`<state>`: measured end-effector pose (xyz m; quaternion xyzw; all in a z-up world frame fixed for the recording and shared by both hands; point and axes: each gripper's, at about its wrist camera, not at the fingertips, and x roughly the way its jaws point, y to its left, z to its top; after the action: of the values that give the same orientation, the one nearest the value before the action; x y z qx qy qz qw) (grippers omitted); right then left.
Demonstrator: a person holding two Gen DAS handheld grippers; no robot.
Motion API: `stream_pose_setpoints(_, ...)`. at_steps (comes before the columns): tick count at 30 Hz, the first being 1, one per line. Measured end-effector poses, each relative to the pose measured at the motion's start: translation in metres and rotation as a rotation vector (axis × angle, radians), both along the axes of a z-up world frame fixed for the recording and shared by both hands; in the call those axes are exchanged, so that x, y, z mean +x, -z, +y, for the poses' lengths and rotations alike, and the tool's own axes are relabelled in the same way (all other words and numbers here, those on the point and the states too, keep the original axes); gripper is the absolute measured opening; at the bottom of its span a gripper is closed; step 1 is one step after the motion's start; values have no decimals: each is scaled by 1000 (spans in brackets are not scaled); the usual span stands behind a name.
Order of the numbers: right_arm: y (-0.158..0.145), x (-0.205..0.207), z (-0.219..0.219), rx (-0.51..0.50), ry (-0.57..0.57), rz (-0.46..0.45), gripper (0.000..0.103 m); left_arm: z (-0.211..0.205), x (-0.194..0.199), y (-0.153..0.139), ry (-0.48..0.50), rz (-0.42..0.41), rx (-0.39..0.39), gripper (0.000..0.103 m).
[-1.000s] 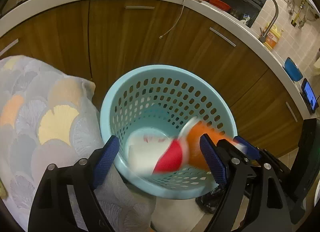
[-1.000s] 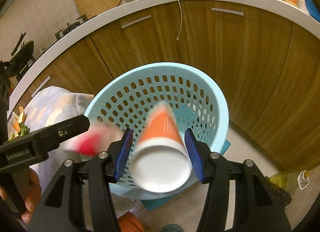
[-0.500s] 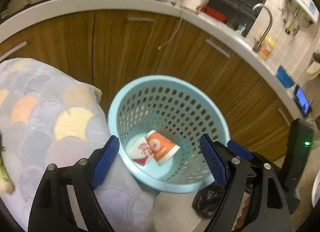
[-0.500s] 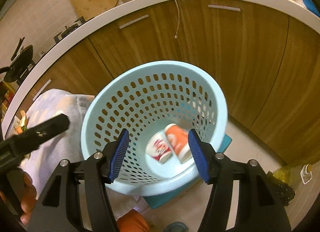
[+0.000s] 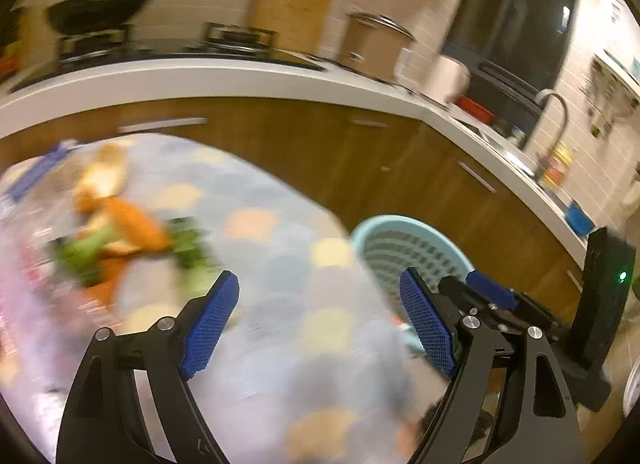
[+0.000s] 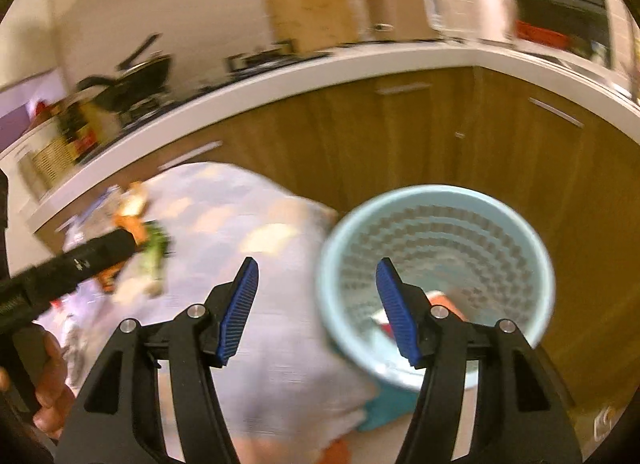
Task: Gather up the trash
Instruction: 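Move left tool to the red plastic bag while right tool reaches the clear bag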
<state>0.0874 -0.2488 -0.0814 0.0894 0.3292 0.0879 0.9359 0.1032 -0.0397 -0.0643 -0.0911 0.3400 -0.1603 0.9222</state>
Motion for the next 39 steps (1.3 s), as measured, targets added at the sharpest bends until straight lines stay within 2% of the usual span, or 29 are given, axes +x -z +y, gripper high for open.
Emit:
stream_pose_setpoints(9, -1, -2, 116, -43, -228, -54, 58, 112, -52, -27, -287, -83, 103, 81)
stream_pose_setpoints(13, 0, -5, 146, -39, -289, -53, 58, 155, -72, -31, -400, -91, 118, 82)
stream_pose_setpoints(20, 7, -3, 179, -38, -338, -37, 58, 207, -97, -26, -511, -72, 144, 82)
stream_pose_setpoints(25, 12, 0, 190, -31, -335, -27, 56, 238, -107, -15, -538, -43, 136, 82)
stream_pose_setpoints(30, 18, 7, 195, -42, -323, -4, 42, 247, -97, 6, -506, 22, 129, 82)
stream_pose_setpoints(36, 20, 8, 195, -39, -333, -4, 41, 258, -69, 15, -500, 51, 124, 83)
stream_pose_setpoints(39, 19, 9, 196, -34, -352, 1, 41, 272, -39, 22, -471, 99, 104, 83)
